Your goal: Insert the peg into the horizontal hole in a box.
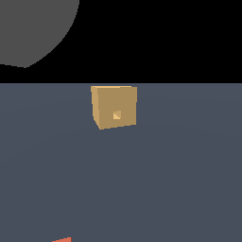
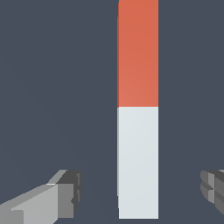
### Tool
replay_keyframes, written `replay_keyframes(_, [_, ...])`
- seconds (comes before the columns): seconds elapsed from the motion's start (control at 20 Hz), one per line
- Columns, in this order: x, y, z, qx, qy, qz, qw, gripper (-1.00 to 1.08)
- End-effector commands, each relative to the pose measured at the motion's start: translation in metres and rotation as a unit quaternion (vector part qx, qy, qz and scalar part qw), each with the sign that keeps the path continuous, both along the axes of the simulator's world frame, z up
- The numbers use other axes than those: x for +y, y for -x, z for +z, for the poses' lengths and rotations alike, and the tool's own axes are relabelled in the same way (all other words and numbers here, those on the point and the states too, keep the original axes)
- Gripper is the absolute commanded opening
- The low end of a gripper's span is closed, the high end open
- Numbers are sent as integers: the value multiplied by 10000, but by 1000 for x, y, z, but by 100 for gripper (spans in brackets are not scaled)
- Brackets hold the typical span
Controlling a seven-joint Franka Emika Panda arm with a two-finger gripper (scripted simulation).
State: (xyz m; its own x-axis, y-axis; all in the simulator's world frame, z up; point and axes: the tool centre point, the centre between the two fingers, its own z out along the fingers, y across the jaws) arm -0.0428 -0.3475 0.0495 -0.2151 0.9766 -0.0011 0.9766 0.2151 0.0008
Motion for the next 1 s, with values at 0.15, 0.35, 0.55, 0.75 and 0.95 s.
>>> replay_keyframes(0.15, [1,1,-27,5,-5,3,10000,100])
replay_keyframes(0.35, [1,0,-35,5,-5,3,10000,100])
replay_keyframes(0.55, [1,-1,-34,5,-5,6,10000,-100])
replay_keyframes(0.75, [1,-1,-34,5,-5,6,10000,-100])
replay_keyframes(0.95, [1,-1,-34,5,-5,6,10000,-100])
